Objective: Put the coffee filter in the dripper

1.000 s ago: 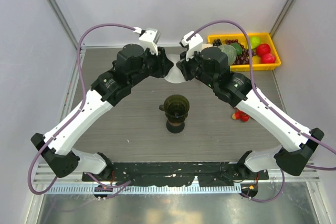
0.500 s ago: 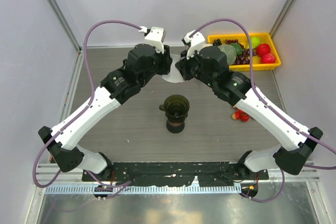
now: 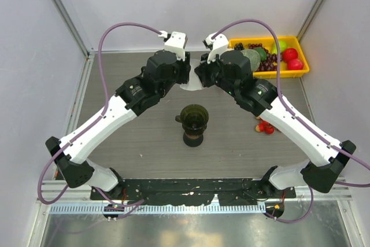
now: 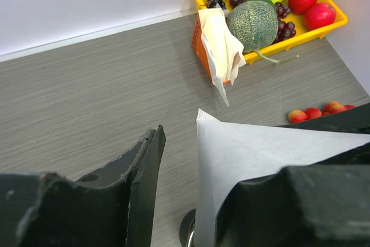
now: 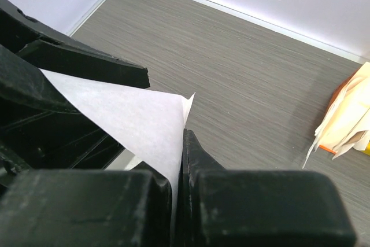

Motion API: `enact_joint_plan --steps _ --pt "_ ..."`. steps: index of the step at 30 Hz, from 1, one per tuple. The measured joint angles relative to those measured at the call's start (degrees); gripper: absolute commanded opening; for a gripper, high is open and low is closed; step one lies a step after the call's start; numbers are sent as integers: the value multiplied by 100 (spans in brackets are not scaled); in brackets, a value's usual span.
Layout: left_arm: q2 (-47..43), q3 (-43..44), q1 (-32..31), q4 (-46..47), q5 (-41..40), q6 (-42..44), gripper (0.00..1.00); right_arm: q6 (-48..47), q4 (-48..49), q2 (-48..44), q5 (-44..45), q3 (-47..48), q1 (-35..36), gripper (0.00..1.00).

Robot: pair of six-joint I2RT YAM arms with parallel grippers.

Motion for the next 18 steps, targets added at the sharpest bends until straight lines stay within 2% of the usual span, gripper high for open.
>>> enact_joint_plan --steps 2,6,9,15,18 --pt "2 0 -4 7 -39 22 29 4 0 0 24 4 0 5" --pt "2 0 -31 17 -20 81 7 52 -2 0 22 4 0 5" --pt "2 0 -50 17 81 109 0 83 -7 0 22 4 0 5" --pt "2 0 -46 13 293 103 0 103 -11 26 35 20 0 5" --pt "2 0 -46 7 289 107 30 101 -7 59 79 35 0 5"
